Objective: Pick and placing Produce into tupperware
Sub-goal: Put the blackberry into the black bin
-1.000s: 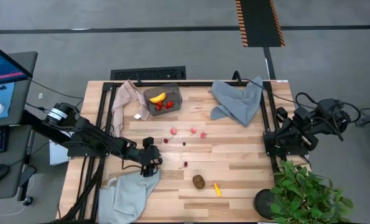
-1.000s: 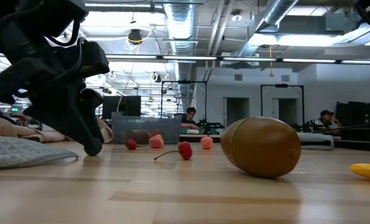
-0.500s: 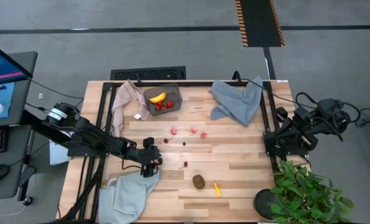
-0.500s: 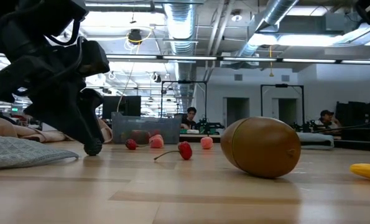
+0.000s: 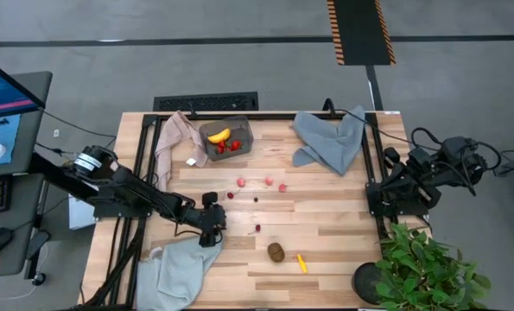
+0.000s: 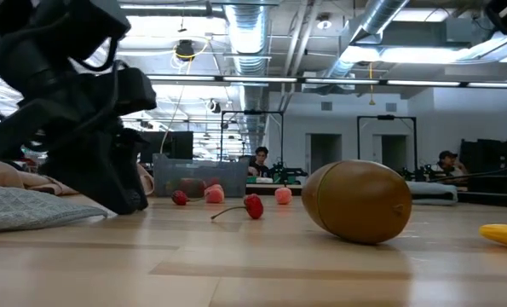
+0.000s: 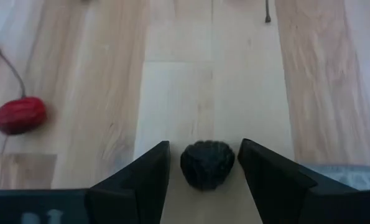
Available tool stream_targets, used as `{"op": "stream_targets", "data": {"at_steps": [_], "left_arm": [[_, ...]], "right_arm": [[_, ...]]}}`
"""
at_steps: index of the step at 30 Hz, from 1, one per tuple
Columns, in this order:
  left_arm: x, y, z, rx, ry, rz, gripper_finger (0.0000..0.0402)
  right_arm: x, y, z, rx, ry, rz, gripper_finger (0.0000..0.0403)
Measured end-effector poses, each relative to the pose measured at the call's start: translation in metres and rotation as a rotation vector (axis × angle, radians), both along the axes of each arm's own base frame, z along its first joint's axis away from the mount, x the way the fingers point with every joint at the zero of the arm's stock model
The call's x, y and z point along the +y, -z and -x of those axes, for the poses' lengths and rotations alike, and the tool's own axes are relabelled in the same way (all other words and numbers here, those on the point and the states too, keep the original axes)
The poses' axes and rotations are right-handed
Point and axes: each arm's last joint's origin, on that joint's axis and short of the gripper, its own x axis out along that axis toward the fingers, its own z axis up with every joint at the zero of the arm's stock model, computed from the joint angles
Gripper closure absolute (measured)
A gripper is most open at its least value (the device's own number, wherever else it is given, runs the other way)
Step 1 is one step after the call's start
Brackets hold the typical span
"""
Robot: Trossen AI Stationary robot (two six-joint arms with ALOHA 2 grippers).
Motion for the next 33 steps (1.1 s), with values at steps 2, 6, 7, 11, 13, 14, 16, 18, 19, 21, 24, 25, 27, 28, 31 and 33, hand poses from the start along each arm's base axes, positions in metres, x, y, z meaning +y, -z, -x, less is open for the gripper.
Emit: {"op": "stream_targets", "data": {"at_steps": [2,6,7,11,13,14,16,18,19,21,24,25,27,28,31,33], "left_arm": [[-0.001,-0.003,-0.004,0.027,-0.002,-0.017,0.0211],[-0.003,-0.011,-0.008,0.044,0.011,-0.057,0.0211],[-0.003,-0.011,-0.009,0.051,0.012,-0.059,0.0211],[-0.002,-0.011,-0.007,0.084,0.003,-0.066,0.0211],[-0.002,-0.010,-0.007,0.085,-0.005,-0.059,0.0214],[-0.002,-0.011,-0.007,0.084,-0.005,-0.058,0.0216],[-0.003,-0.010,-0.007,0.087,0.003,-0.047,0.0227],[-0.003,-0.010,-0.007,0.090,0.009,-0.035,0.0244],[-0.003,-0.010,-0.007,0.091,0.011,-0.033,0.0255],[-0.003,-0.010,-0.007,0.089,0.011,-0.034,0.0278],[-0.003,-0.010,-0.007,0.085,0.010,-0.032,0.0304],[-0.003,-0.010,-0.007,0.082,0.010,-0.032,0.0305],[-0.003,-0.011,-0.008,0.072,0.007,-0.034,0.0305],[-0.003,-0.011,-0.008,0.067,0.004,-0.036,0.0301],[0.000,-0.011,-0.011,0.051,0.010,-0.035,0.0276],[0.002,-0.012,-0.013,0.037,0.010,-0.032,0.0266]], "right_arm": [[0.000,-0.001,0.000,-0.007,0.000,-0.002,0.0339],[0.000,-0.002,0.000,-0.024,-0.001,-0.006,0.0339],[0.000,-0.002,0.000,-0.024,-0.002,-0.006,0.0339],[0.000,-0.002,0.000,-0.023,-0.004,-0.006,0.0339],[0.000,-0.002,0.000,-0.022,-0.004,-0.005,0.0339],[0.000,-0.002,0.000,-0.022,-0.004,-0.005,0.0339],[0.000,-0.002,0.000,-0.021,-0.005,-0.005,0.0339],[0.000,-0.002,0.000,-0.021,-0.005,-0.005,0.0339],[0.000,-0.002,0.000,-0.021,-0.005,-0.005,0.0339],[0.000,-0.002,0.000,-0.021,-0.005,-0.005,0.0339],[0.000,-0.002,0.000,-0.021,-0.005,-0.005,0.0339],[0.000,-0.002,0.000,-0.021,-0.004,-0.005,0.0339],[0.000,-0.002,0.000,-0.021,-0.003,-0.005,0.0339],[0.000,-0.002,0.000,-0.021,-0.002,-0.005,0.0339],[0.000,-0.002,0.000,-0.022,-0.002,-0.005,0.0339],[0.000,-0.002,0.000,-0.022,-0.002,-0.005,0.0339]]}}
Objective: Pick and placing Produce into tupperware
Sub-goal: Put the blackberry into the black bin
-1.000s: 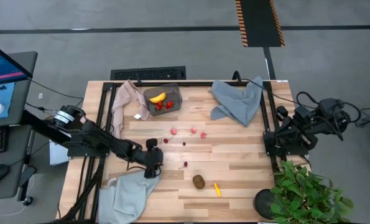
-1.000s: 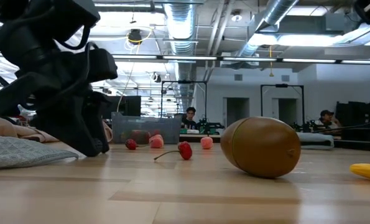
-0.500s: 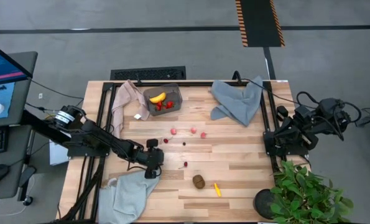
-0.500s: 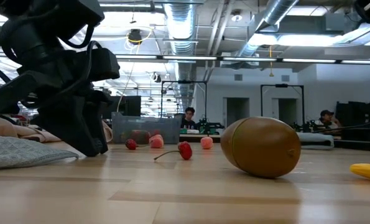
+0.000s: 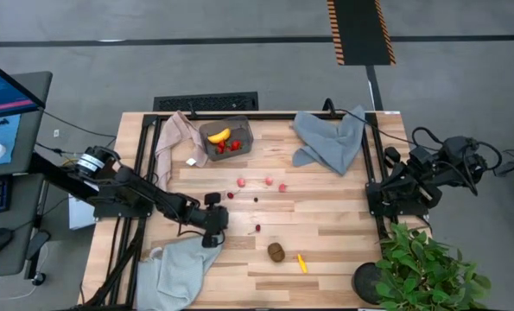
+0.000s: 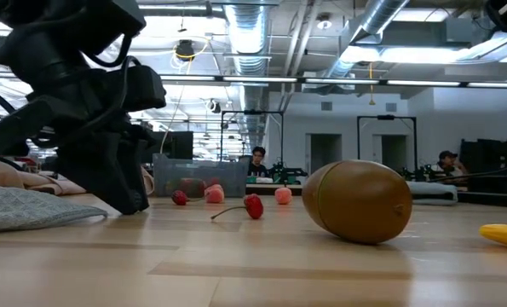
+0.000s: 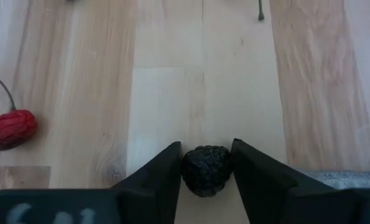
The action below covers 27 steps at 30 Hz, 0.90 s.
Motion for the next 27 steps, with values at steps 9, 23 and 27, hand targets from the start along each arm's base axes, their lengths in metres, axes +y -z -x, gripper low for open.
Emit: {"op": "stream_targets", "data": {"at_steps": [9,23,27], "left_arm": [[0.018,-0.012,-0.009,-0.089,-0.041,-0.039,0.0302],[0.060,-0.090,0.004,-0.391,-0.102,-0.118,0.0290],[0.083,-0.113,0.016,-0.467,-0.209,-0.176,0.0291]], "right_arm": [[0.000,0.000,0.000,-0.001,0.000,0.001,0.0339],[0.000,0.000,0.000,-0.009,0.005,0.016,0.0339],[-0.001,0.000,0.000,-0.011,0.022,0.021,0.0339]]}}
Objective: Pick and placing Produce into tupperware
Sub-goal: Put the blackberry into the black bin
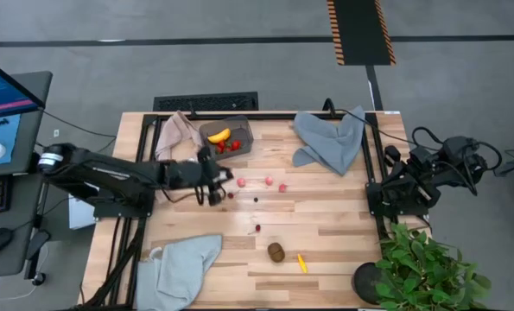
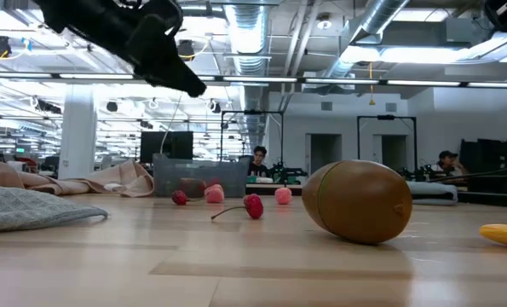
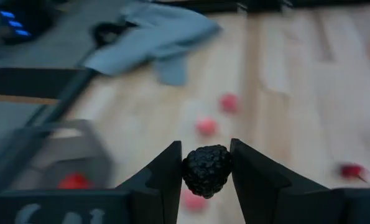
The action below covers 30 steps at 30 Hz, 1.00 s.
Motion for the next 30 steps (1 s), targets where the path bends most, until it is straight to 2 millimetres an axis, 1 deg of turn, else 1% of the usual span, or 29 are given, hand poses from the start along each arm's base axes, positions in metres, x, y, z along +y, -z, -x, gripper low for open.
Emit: {"op": "stream_targets", "data": {"at_steps": [4,7,13,18,23,26,30], "left_arm": [[0.025,-0.018,0.013,-0.070,-0.094,-0.017,0.0286],[0.044,-0.026,0.022,-0.111,-0.172,-0.011,0.0287],[0.085,-0.027,0.035,-0.135,-0.290,0.040,0.0291],[0.113,-0.024,0.042,-0.172,-0.334,0.126,0.0289],[0.133,-0.010,0.036,-0.164,-0.314,0.178,0.0289],[0.144,0.005,0.029,-0.134,-0.345,0.210,0.0288],[0.155,0.022,0.021,-0.116,-0.324,0.247,0.0288]], "right_arm": [[0.000,0.000,0.000,-0.002,-0.001,0.002,0.0339],[0.000,0.000,0.000,-0.002,-0.001,0.002,0.0339],[0.000,0.000,0.000,-0.002,-0.001,0.003,0.0339],[0.000,0.000,0.000,-0.002,-0.001,0.003,0.0339],[0.000,0.000,0.000,-0.003,0.002,0.003,0.0339],[0.000,0.000,0.000,-0.003,0.005,0.004,0.0339],[0.000,0.000,0.000,-0.002,0.006,0.003,0.0339]]}}
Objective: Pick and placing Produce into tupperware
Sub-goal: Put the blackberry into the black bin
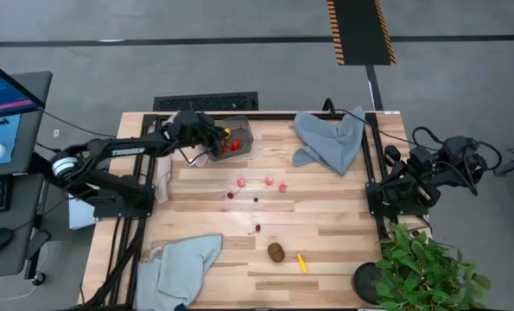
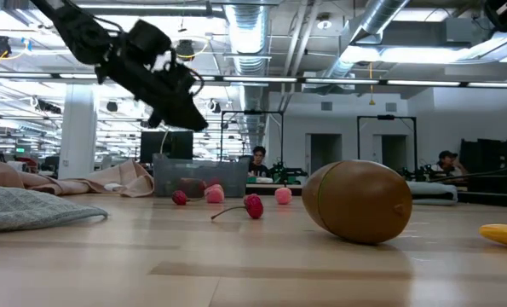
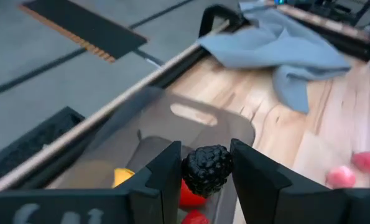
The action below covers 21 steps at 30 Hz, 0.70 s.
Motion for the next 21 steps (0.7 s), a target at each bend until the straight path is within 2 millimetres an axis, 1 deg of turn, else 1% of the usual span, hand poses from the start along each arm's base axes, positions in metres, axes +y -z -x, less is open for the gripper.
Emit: {"op": "stream_targets", "data": {"at_steps": [7,9,13,17,21], "left_arm": [[0.015,0.027,-0.011,0.023,0.000,0.063,0.0288],[0.018,0.032,-0.013,0.037,-0.003,0.080,0.0288],[0.023,0.039,-0.018,0.049,-0.014,0.108,0.0287],[0.027,0.041,-0.023,0.039,-0.041,0.141,0.0286],[0.030,0.039,-0.026,0.035,-0.064,0.131,0.0266]], "right_arm": [[0.000,0.000,0.000,0.000,0.002,0.002,0.0339],[0.000,0.000,0.000,-0.003,0.002,0.009,0.0339],[0.000,0.000,0.000,-0.003,0.002,0.017,0.0339],[0.000,0.000,0.000,-0.003,0.002,0.017,0.0339],[0.000,0.000,0.000,-0.003,0.005,0.017,0.0339]]}}
